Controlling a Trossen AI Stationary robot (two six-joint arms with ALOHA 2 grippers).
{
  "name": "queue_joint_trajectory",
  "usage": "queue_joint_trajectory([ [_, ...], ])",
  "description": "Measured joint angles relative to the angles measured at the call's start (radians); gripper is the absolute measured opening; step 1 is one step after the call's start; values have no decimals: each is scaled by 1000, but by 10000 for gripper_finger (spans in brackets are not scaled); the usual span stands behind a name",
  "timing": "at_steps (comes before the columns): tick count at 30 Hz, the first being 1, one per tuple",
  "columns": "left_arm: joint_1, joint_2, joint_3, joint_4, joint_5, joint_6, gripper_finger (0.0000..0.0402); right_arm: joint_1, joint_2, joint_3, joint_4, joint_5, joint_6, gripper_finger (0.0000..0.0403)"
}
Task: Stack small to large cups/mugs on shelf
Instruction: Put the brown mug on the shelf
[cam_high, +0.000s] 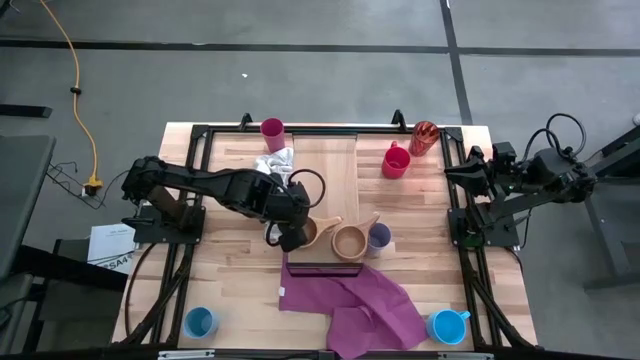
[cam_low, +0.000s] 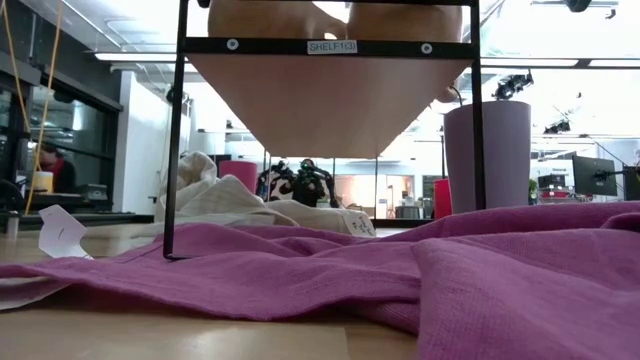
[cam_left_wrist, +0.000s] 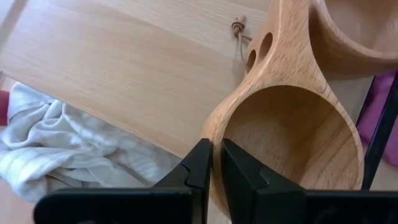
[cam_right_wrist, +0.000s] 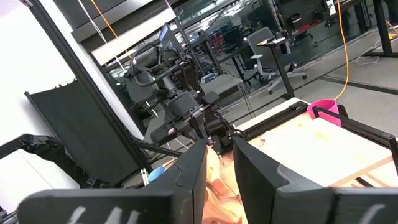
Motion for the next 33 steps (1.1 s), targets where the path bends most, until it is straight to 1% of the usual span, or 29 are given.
queue_joint_trajectory([
  [23, 0, 0, 0, 29, 12, 33, 28, 0, 0, 0, -1, 0, -5, 73],
  [33, 0, 2, -32, 58, 46, 23, 28, 0, 0, 0, -1, 0, -5, 73],
])
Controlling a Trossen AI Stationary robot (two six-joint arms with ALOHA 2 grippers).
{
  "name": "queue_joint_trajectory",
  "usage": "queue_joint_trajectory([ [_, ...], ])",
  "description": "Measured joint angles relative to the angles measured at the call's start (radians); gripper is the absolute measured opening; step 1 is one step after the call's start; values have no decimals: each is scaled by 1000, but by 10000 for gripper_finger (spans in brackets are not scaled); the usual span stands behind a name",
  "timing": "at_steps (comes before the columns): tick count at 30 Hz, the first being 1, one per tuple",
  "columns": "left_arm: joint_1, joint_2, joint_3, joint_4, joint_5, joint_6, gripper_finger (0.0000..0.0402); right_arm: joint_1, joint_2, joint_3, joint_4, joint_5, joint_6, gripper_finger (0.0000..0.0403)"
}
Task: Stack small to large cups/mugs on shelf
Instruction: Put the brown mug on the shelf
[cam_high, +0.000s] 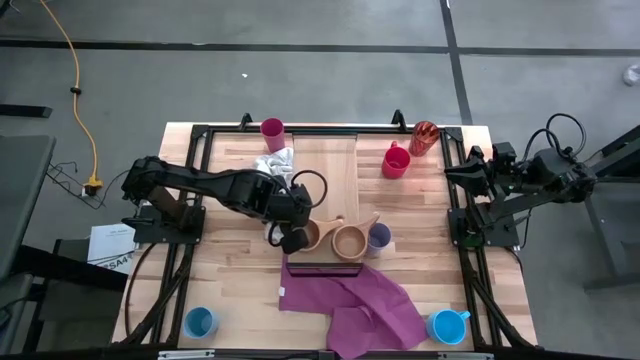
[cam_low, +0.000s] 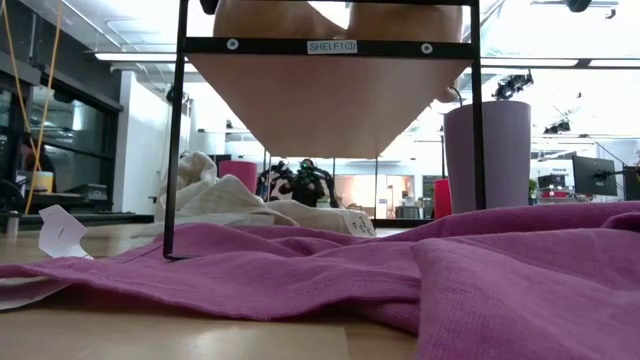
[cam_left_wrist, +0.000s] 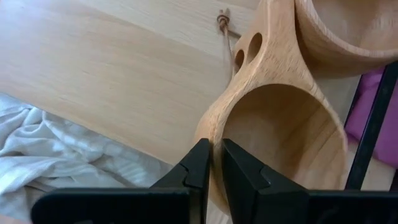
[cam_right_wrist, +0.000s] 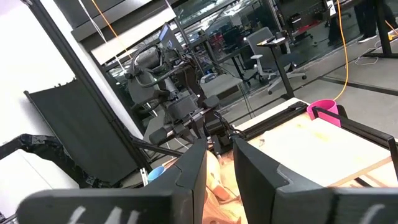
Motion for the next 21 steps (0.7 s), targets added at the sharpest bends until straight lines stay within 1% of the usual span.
queue_joint_trajectory([
  [6, 0, 0, -1, 28, 2, 4, 28, 0, 0, 0, -2, 0, 0, 73],
  [16, 0, 0, -1, 24, 9, 8, 29, 0, 0, 0, -3, 0, 0, 73],
  [21, 0, 0, -1, 24, 24, 15, 49, 0, 0, 0, -4, 0, 0, 73],
])
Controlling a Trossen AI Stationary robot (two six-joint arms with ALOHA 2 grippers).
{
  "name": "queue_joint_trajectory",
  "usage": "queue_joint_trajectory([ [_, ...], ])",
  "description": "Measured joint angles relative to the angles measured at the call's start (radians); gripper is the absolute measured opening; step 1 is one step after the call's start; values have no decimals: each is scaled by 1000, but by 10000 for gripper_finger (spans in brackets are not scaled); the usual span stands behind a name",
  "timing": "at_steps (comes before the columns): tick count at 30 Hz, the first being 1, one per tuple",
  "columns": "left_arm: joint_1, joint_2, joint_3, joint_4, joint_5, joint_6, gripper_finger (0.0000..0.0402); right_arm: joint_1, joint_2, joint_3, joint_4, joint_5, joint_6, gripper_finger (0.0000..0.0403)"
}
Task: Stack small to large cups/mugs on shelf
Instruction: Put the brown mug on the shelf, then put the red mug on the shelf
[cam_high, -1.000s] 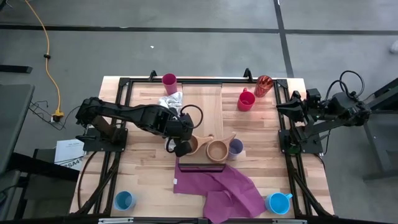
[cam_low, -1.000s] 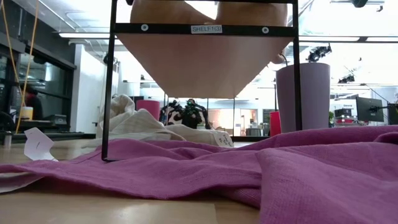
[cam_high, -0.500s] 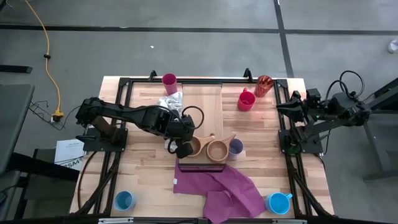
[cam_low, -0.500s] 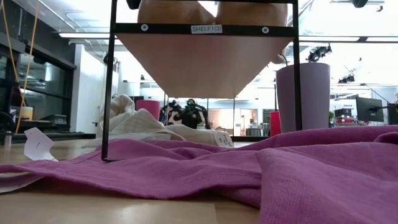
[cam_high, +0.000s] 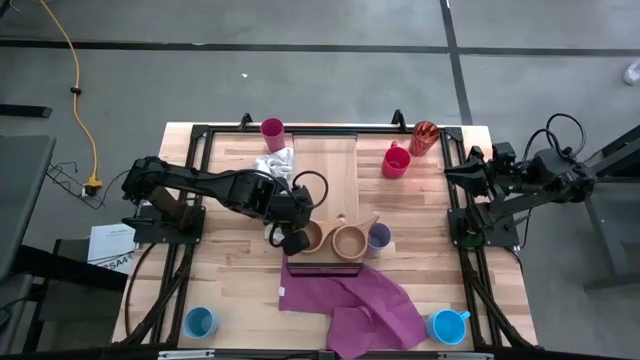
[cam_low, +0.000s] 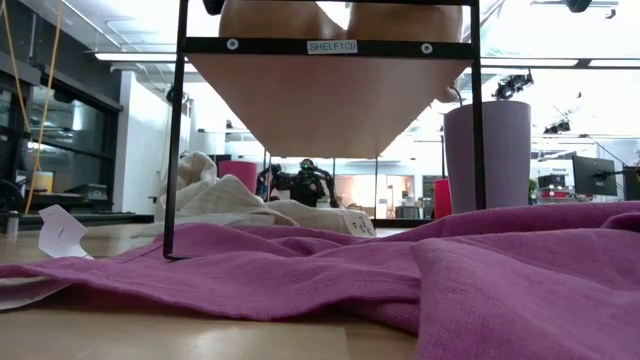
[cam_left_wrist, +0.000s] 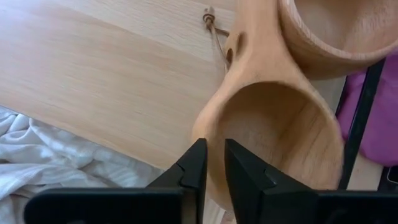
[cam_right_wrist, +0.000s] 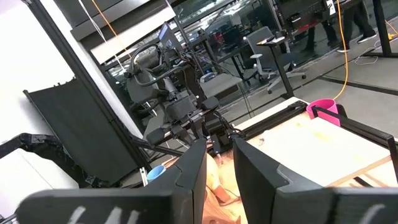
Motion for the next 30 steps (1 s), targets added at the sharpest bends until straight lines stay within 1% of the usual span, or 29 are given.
queue_joint_trajectory([
  [5, 0, 0, 0, 0, -1, 0, 74, 0, 0, 0, -3, 0, 0, 73],
  [9, 0, 0, 0, 5, -15, 8, 77, 0, 0, 0, -3, 0, 0, 73],
  [15, 0, -9, 0, 81, -48, 68, 78, 0, 0, 0, -3, 0, 4, 73],
  [21, 0, -39, 0, 176, -135, 204, 78, 0, -1, 0, 60, 0, -5, 73],
  [25, 12, -92, 0, 259, -215, 318, 78, 0, 0, 0, 159, 1, -45, 73],
  [30, 14, -188, 0, 357, -331, 440, 78, 0, 0, 0, 285, 1, -107, 73],
])
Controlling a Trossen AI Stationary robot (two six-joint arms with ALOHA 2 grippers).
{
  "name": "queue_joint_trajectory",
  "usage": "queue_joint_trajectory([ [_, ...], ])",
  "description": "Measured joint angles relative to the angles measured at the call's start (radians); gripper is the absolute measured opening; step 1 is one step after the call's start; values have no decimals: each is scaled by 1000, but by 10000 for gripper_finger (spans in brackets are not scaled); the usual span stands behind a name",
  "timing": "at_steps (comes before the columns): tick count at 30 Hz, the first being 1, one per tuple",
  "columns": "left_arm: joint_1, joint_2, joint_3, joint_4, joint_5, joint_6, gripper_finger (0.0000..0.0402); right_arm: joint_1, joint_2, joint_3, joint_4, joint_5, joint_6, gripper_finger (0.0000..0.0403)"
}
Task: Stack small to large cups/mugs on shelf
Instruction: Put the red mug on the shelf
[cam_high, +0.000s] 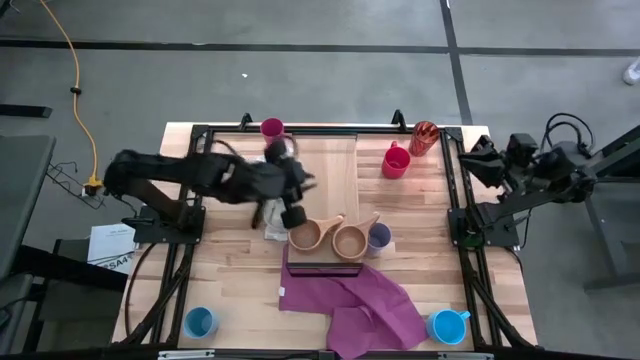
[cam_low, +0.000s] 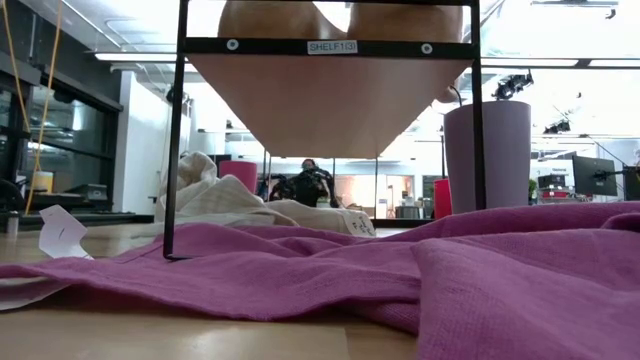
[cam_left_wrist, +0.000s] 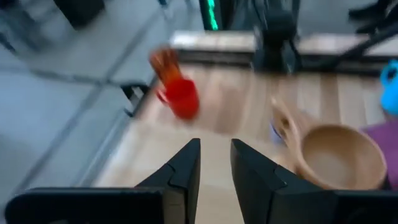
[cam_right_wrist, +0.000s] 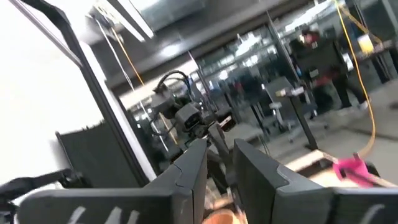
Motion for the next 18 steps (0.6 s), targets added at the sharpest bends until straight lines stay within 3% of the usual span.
queue_joint_trajectory([
  [7, -1, -154, 0, 105, -60, 125, 78, 0, 0, 0, 149, -7, -88, 73],
  [18, -1, -366, 0, 215, -37, 291, 78, 0, 4, 0, 377, -7, -254, 73],
])
